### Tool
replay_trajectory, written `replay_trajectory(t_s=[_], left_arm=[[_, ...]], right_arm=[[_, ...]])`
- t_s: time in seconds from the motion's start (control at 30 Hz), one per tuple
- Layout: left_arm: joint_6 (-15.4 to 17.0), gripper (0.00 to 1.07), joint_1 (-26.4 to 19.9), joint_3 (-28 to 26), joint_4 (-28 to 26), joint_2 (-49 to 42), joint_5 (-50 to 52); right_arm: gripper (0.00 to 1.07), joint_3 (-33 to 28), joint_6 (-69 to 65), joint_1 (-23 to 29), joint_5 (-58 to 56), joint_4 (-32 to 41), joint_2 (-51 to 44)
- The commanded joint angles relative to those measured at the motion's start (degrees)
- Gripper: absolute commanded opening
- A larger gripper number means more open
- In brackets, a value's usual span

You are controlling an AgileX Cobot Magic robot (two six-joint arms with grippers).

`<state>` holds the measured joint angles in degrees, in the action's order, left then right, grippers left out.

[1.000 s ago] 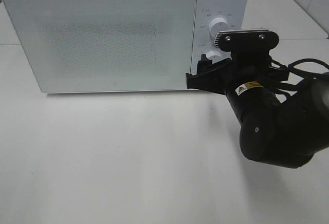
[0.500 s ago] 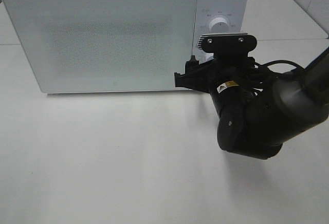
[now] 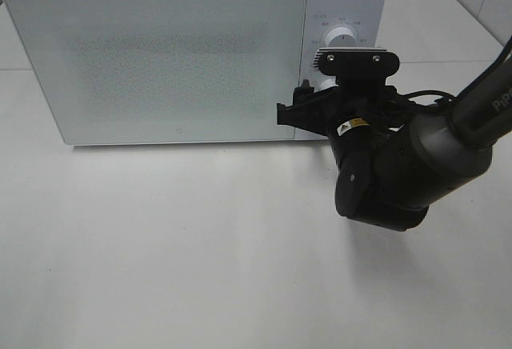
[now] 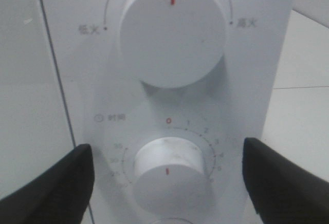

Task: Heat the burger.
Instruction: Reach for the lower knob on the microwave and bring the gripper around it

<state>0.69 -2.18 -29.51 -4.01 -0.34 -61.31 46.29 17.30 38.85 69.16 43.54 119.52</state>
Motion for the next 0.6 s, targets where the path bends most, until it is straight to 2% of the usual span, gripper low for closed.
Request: replay_trajectory(t_s=[0.03, 0.6], left_arm=[[0.0, 1.0, -0.1, 0.0, -0.4, -0.9, 0.1], [0.0, 1.0, -0.1, 0.0, -0.4, -0.9, 0.1]], right_arm=[[0.76, 0.6, -1.3, -1.0, 0.3, -1.3, 0.0], [0.73, 2.4, -2.1, -1.1, 0.7, -2.6, 2.5]])
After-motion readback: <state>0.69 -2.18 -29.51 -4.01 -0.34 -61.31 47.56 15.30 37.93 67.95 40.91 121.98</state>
